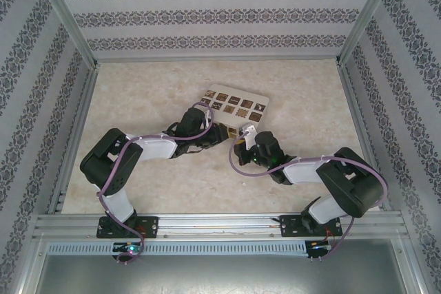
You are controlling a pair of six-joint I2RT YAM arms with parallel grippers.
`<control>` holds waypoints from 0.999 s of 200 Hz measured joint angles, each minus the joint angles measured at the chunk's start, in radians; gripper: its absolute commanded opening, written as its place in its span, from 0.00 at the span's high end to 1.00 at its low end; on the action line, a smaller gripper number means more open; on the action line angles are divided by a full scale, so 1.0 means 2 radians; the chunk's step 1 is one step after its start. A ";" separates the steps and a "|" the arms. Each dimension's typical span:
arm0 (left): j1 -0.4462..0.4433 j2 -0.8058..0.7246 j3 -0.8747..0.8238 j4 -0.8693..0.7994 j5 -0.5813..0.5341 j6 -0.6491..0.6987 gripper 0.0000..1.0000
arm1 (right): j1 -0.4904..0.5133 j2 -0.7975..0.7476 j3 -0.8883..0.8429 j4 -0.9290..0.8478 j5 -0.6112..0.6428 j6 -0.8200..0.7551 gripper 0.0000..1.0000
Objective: Unlock the padlock with the key
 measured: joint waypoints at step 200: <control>0.000 0.000 0.003 -0.001 -0.010 -0.001 0.77 | -0.015 0.014 0.008 0.017 -0.014 0.001 1.00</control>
